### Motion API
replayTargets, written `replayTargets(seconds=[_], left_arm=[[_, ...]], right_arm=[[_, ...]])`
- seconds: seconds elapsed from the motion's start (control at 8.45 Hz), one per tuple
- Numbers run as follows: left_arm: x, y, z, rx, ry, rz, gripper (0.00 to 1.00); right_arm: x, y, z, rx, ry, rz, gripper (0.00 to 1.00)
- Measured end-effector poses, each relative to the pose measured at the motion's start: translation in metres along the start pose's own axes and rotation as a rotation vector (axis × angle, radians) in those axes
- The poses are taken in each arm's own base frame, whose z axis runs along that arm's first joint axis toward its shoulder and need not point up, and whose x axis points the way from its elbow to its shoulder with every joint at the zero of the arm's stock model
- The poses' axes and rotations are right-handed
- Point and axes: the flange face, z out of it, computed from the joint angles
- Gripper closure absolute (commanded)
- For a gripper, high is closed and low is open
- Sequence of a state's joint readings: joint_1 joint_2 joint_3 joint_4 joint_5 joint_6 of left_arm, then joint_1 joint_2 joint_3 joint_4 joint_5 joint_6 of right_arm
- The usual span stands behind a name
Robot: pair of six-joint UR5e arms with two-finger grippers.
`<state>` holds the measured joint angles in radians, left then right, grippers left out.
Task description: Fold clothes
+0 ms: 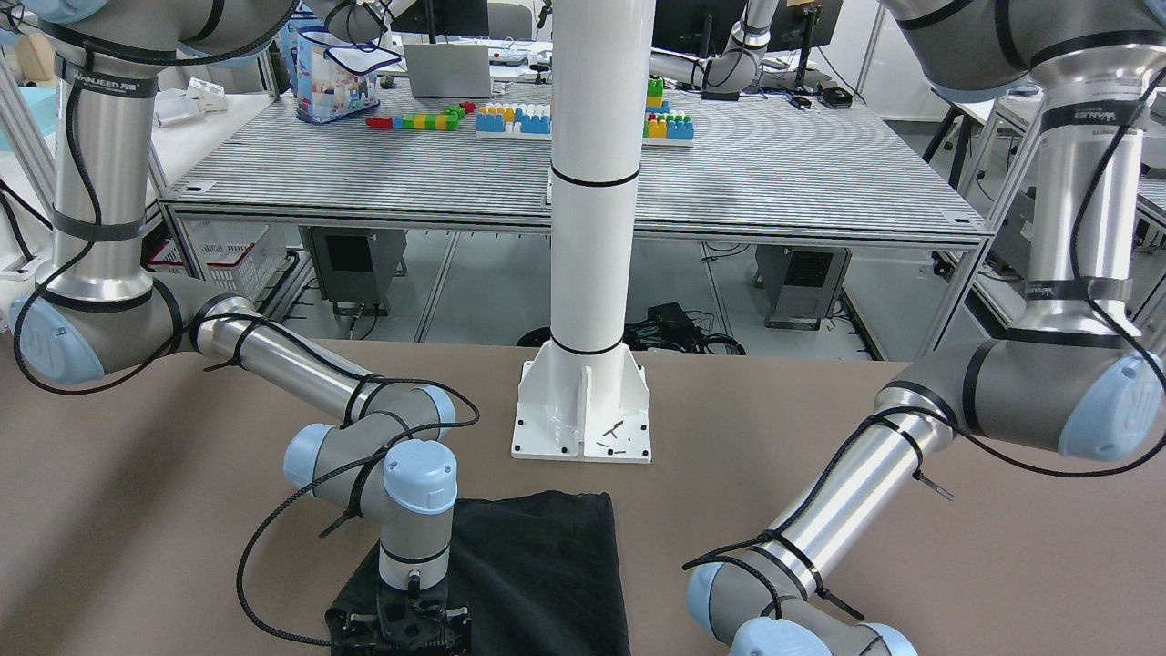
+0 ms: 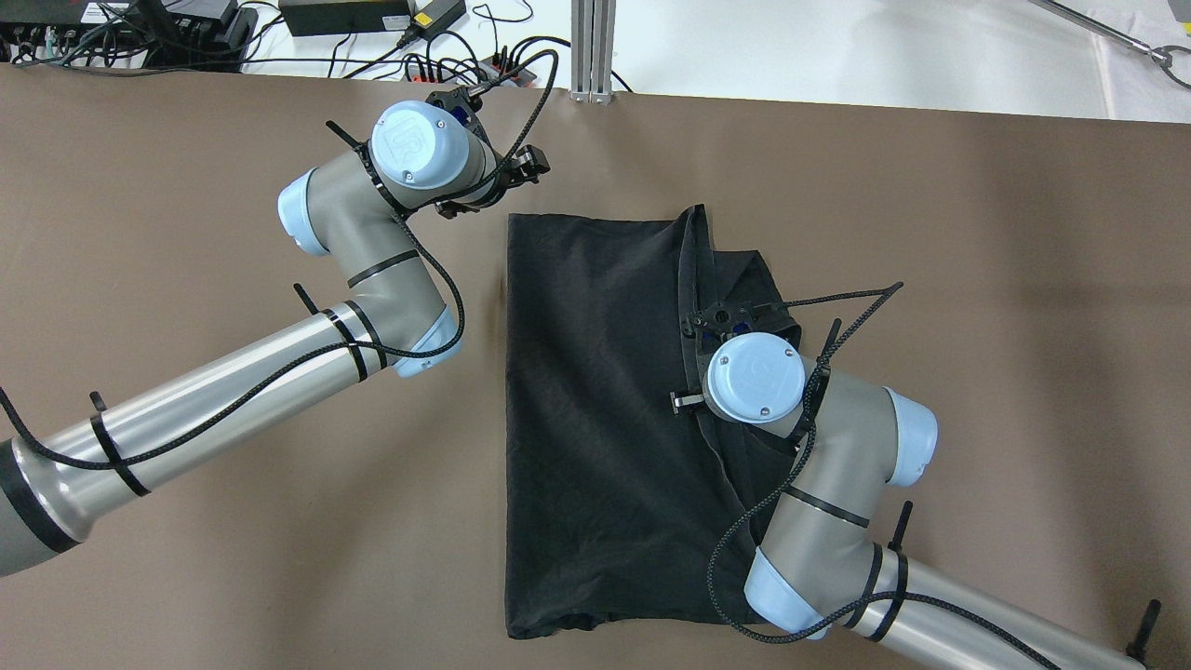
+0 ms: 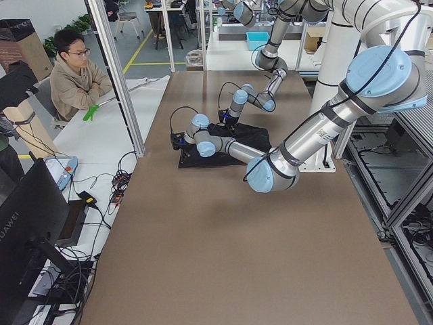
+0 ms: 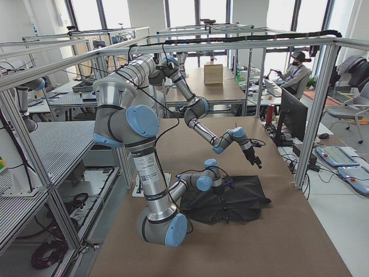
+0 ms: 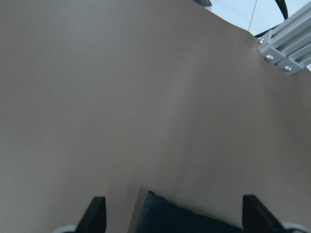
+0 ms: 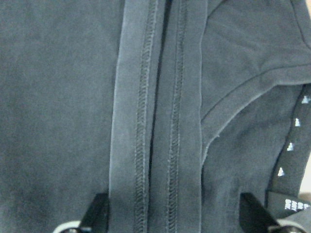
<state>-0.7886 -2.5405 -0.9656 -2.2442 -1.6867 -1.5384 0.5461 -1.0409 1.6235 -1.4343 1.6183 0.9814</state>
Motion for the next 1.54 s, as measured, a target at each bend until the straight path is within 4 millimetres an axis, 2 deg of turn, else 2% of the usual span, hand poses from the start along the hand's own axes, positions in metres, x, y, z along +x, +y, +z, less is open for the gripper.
replayTargets(seconds=[0.35,0.59,0.83,1.18,1.54], left_arm=[[0.004,0.012,0.0,0.005,0.006,0.005,0.0],[0.005,0.012,0.0,0.005,0.006,0.005,0.0],[0.007,0.013,0.0,0.003,-0.002,0.004,0.0],[0.009,0.013,-0.001,0.003,-0.005,0.004,0.0],[0.01,0.013,-0.002,0.004,-0.003,0.004,0.0]], right_arm=[[0.005,0.003,0.003,-0.001,0.001,-0.008,0.05],[0.023,0.011,0.013,-0.002,-0.005,-0.029,0.05],[0.046,0.012,0.014,0.009,-0.005,-0.089,0.05],[0.083,0.002,0.01,0.02,0.016,-0.135,0.05],[0.131,-0.004,0.016,0.023,0.055,-0.176,0.05]])
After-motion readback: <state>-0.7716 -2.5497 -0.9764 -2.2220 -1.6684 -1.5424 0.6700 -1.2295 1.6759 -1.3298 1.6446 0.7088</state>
